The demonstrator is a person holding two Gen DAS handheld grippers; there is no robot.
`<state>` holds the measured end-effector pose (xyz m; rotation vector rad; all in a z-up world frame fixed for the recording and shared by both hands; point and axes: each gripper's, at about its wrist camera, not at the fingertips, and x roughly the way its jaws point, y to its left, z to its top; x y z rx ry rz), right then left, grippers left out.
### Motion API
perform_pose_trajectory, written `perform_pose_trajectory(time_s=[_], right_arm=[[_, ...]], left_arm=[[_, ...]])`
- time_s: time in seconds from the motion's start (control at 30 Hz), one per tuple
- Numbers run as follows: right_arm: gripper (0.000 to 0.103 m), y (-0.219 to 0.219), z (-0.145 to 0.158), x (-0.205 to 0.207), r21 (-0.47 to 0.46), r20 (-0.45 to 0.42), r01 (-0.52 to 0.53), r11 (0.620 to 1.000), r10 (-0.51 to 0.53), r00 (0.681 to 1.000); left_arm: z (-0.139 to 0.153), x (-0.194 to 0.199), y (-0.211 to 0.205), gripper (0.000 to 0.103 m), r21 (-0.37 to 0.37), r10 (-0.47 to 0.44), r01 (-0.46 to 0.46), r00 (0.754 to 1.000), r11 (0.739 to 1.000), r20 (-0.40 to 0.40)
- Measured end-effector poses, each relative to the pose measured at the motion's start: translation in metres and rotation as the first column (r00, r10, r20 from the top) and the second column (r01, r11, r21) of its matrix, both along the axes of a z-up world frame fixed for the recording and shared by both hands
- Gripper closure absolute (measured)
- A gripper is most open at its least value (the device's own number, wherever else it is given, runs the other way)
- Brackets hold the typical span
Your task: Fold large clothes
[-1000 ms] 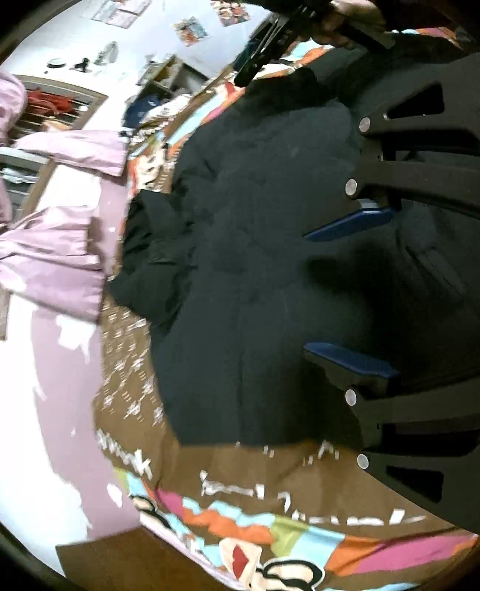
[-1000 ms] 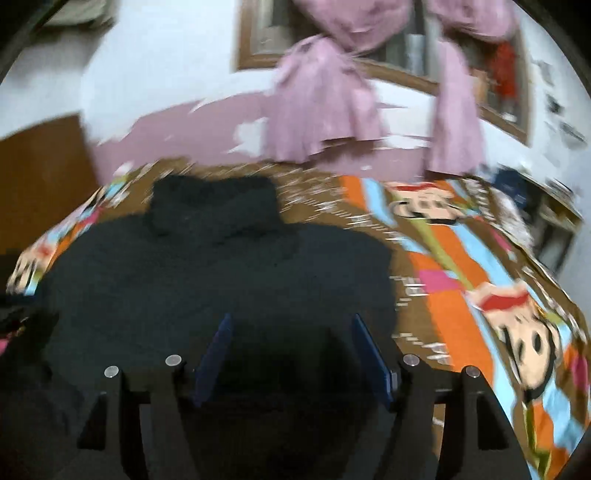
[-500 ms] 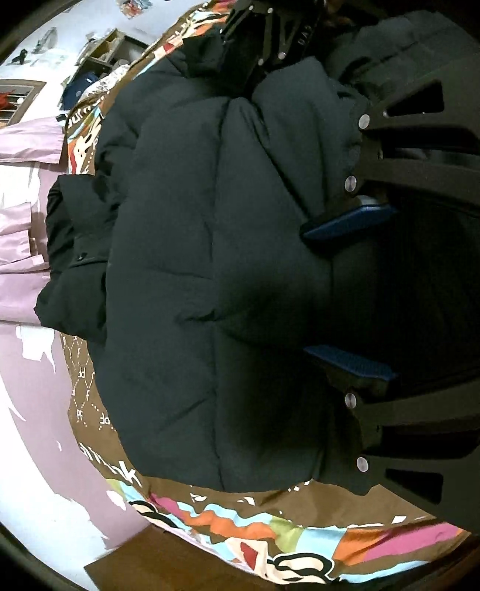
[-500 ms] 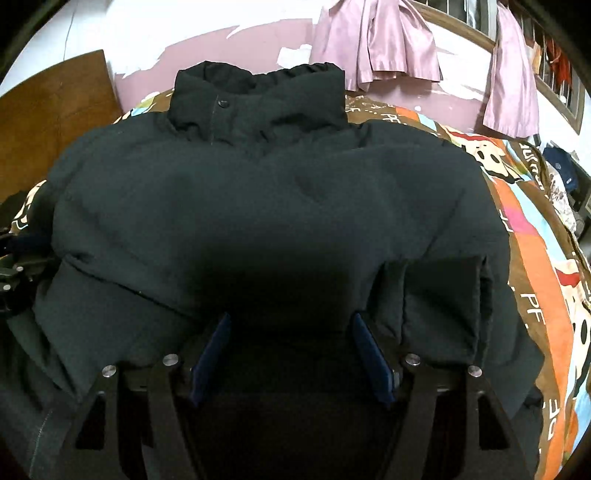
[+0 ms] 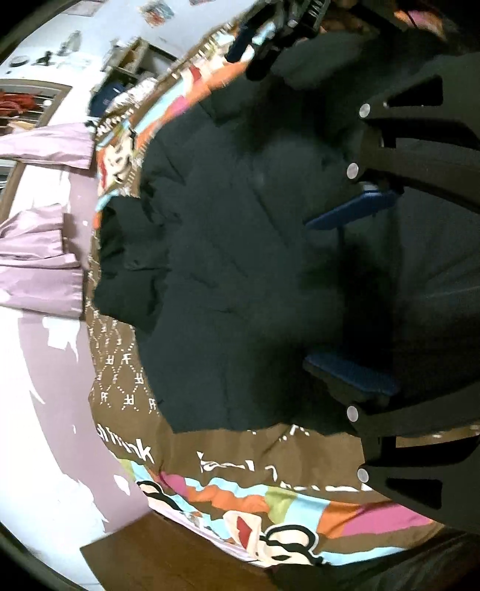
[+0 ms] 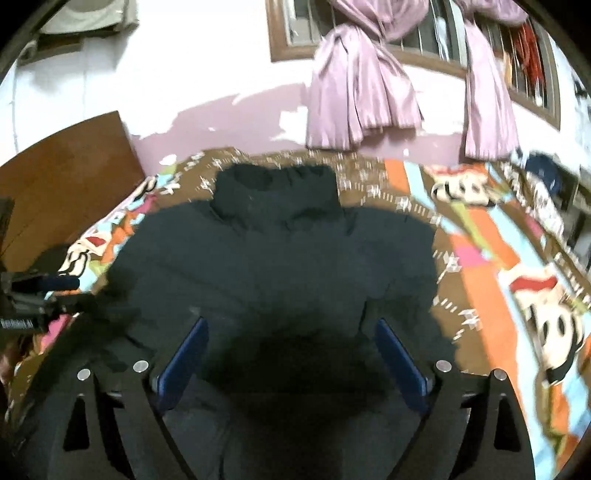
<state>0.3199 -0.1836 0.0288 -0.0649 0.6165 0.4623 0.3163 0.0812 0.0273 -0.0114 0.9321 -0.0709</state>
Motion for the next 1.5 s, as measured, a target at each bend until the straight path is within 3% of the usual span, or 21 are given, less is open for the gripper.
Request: perform_pose_trajectory(time_s=[0.07,0.1,0.2,0.4,0.63,0.93,1.1,1.27,1.4,1.5], right_arm=[[0.0,-0.006,0.02,-0.014,0.027,0.019,-0.005,1.0,0.005,1.0],[0.0,-0.009,0.029,-0.019,0.04,0.024,-0.01,0.999,0.009,1.0],[0.0,-0.015,0.054,-0.035,0.073,0.038,-0.023,0.997,0.02,0.999],[0.0,-0.011,0.099,-0.051,0.066,0.076,-0.053,0.996,0.048,0.996],[0.0,-0.009,0.116,-0.029,0.066,0.032,-0.032,0.997,0.03,0.999],[0.0,-0.024,0.105,0.057,0.122,-0.109,0.049,0.991,-0.036,0.993],[0.0,-0.017,0.094,0.111,0.155,-0.142,0.089,0.984,-0.067,0.988],[0.002,0.0,0.074,0.172,0.139,-0.173,0.1,0.985,-0.075,0.982],[0.011,0.017,0.052,0.215,0.101,-0.178,0.093,0.99,-0.074,0.981],[0.026,0.033,0.032,0.253,0.079,-0.198,0.095,0.992,-0.078,0.977]], left_arm=[[0.025,-0.01,-0.002,0.032,-0.023,-0.006,0.007,1.0,1.0,0.014],[0.039,-0.016,-0.004,0.023,-0.023,-0.009,0.009,1.0,1.0,0.029],[0.079,-0.033,-0.011,0.013,-0.02,-0.022,0.024,0.996,1.0,0.083],[0.14,-0.049,-0.008,0.002,-0.04,-0.008,0.012,0.996,0.999,0.083],[0.177,-0.046,0.015,0.002,-0.1,0.056,-0.044,0.992,0.994,0.113],[0.148,0.014,0.039,0.002,-0.058,0.108,-0.103,0.99,0.993,0.093],[0.124,0.06,0.049,0.002,-0.047,0.129,-0.123,0.978,0.991,0.165],[0.094,0.123,0.058,0.002,-0.095,0.099,-0.083,0.978,0.992,0.181],[0.071,0.166,0.059,0.002,-0.121,0.064,-0.04,0.977,0.992,0.204],[0.051,0.195,0.062,0.004,-0.131,0.056,-0.032,0.981,0.991,0.187]])
